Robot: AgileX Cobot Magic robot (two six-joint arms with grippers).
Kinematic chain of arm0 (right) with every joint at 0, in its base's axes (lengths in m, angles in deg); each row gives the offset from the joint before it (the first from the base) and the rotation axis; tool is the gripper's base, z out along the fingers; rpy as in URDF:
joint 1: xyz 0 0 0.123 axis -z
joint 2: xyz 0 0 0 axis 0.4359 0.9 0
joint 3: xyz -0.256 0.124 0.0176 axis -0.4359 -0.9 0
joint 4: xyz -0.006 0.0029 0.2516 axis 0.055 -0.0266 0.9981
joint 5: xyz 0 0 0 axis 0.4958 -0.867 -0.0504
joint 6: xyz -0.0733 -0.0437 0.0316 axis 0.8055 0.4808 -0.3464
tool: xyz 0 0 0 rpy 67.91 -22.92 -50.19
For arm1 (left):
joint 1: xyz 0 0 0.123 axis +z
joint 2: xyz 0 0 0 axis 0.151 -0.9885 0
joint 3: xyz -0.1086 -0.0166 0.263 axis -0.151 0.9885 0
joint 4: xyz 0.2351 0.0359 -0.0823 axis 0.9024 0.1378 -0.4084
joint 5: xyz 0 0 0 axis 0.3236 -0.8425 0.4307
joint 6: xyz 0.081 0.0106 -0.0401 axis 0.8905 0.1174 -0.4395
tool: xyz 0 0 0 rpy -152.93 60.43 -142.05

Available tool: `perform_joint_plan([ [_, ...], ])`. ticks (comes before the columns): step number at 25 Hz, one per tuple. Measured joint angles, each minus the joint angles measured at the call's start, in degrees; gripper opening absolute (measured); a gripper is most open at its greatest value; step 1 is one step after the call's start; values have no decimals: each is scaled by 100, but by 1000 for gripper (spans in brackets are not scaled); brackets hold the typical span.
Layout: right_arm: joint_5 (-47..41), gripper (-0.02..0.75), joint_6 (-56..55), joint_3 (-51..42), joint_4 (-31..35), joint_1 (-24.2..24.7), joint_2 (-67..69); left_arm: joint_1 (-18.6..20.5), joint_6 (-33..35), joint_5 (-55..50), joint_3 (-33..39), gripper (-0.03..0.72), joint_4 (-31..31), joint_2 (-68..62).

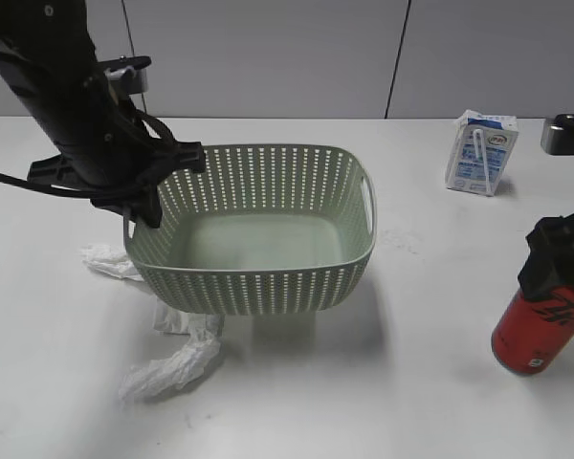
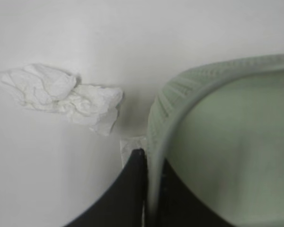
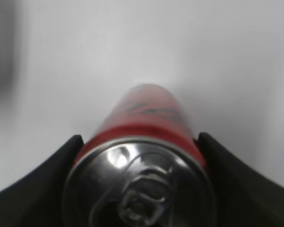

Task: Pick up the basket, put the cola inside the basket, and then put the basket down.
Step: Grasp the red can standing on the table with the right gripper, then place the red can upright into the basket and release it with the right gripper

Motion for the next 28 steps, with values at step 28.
perform_joint_plan([
  [28, -1771, 501, 516, 4532, -274, -2505, 431, 0, 0, 25, 0, -3, 37, 0],
])
